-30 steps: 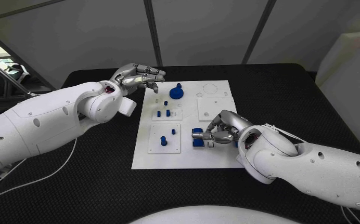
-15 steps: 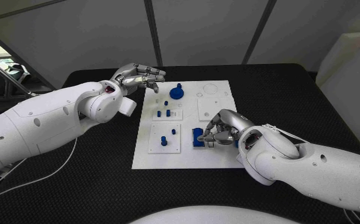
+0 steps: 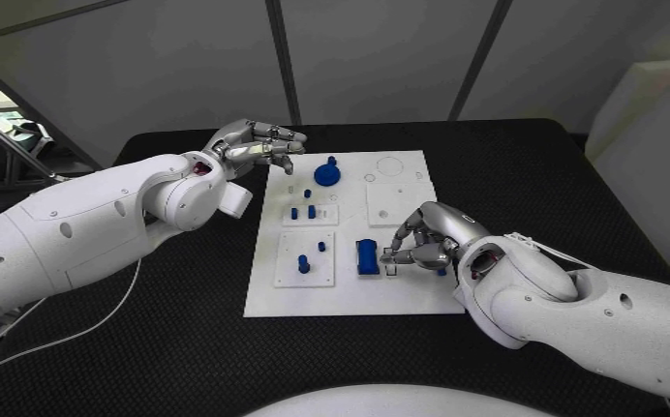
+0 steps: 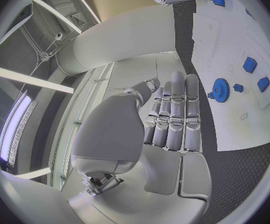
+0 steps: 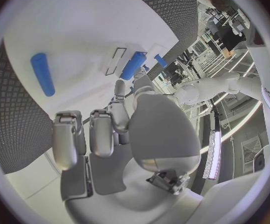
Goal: Assemble the parts on the task board
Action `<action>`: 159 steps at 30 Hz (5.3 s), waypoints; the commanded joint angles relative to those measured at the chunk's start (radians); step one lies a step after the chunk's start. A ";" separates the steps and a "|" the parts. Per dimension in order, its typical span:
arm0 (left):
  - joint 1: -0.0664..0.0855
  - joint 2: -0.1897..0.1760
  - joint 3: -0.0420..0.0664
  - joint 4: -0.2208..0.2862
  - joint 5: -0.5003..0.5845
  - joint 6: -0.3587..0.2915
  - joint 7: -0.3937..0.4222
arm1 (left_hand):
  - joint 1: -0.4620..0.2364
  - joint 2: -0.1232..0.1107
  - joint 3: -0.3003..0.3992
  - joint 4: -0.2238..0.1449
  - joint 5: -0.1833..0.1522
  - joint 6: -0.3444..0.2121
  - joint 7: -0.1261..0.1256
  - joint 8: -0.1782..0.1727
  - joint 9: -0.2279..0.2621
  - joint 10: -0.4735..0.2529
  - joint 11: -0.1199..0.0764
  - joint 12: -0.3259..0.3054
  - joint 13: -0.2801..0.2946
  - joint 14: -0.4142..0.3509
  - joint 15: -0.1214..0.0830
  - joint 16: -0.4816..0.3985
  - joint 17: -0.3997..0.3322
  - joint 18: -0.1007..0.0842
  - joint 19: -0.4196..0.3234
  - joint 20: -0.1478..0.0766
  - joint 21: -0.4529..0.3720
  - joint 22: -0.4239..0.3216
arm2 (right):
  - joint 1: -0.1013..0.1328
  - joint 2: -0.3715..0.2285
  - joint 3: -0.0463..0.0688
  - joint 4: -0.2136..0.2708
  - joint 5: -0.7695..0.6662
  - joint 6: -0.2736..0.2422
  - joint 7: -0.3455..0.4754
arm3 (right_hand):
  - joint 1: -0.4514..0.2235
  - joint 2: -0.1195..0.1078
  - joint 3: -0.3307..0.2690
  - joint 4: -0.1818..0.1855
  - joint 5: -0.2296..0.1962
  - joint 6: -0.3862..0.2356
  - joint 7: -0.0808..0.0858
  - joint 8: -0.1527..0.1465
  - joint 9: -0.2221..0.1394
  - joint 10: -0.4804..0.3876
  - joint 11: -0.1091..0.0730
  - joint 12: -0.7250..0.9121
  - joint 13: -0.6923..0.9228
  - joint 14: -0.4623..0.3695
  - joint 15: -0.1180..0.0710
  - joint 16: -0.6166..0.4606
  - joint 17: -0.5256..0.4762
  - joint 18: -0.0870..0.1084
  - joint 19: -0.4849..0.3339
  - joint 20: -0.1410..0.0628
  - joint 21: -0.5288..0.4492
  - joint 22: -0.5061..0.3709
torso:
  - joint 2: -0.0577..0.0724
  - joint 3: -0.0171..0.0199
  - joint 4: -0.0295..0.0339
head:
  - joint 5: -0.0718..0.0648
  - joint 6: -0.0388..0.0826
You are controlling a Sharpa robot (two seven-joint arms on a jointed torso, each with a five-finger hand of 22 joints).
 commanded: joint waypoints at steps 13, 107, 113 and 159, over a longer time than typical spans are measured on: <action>-0.001 0.001 0.000 -0.001 0.005 0.008 0.009 | 0.002 0.008 -0.004 0.001 0.002 0.000 0.005 -0.004 -0.001 -0.008 0.000 -0.006 0.001 0.004 0.003 -0.006 -0.002 -0.012 -0.003 0.000 -0.006 -0.001 | 0.003 -0.187 0.003 0.032 0.156 0.006 0.101 | -0.016 0.042 -0.028 -0.011 0.082 -0.111 0.035 -0.025 -0.040 -0.009 0.030 -0.023 -0.018 0.059 0.021 -0.007 0.044 -0.003 0.098 0.016 -0.011 0.250 | 0.001 -0.0013 -0.0002 | -0.039 0.010; -0.005 -0.010 0.000 0.009 0.005 0.027 -0.002 | 0.003 0.012 -0.008 -0.001 0.006 0.001 0.004 -0.003 0.000 -0.009 -0.001 -0.006 0.006 0.013 0.002 -0.003 0.004 -0.012 0.007 -0.001 -0.007 -0.003 | -0.020 -0.019 0.003 -0.010 0.152 0.012 -0.005 | -0.002 0.145 -0.073 -0.059 0.286 -0.021 0.007 -0.021 -0.108 0.016 0.008 0.002 0.027 0.070 0.003 0.024 0.101 -0.007 0.105 0.001 0.003 0.263 | 0.001 -0.0024 0.0041 | -0.038 -0.017; -0.005 -0.008 0.000 0.009 0.005 0.028 -0.002 | 0.003 0.012 -0.008 -0.001 0.006 0.001 0.004 -0.003 0.000 -0.010 -0.001 -0.006 0.007 0.012 0.002 -0.004 0.004 -0.012 0.006 -0.001 -0.008 -0.003 | -0.020 0.008 0.003 -0.028 0.158 0.073 -0.023 | -0.020 0.148 -0.081 -0.047 0.276 -0.014 0.006 -0.020 -0.110 0.017 0.007 0.003 0.029 0.070 0.003 0.024 0.101 -0.007 0.105 0.002 0.003 0.263 | 0.001 -0.0013 0.0033 | -0.035 -0.021; -0.004 -0.011 0.001 0.008 0.005 0.029 -0.005 | 0.002 0.012 -0.008 0.000 0.006 0.001 0.005 -0.004 0.000 -0.010 0.000 -0.006 0.007 0.010 0.003 -0.006 0.004 -0.012 0.004 -0.001 -0.009 -0.004 | -0.020 0.023 0.003 -0.047 0.113 0.060 -0.026 | -0.126 0.063 -0.131 0.165 -0.110 0.071 -0.012 -0.004 -0.029 0.023 -0.006 -0.006 0.034 0.069 -0.008 0.019 0.100 -0.007 0.105 -0.009 0.003 0.263 | 0.000 -0.0005 0.0020 | -0.037 -0.018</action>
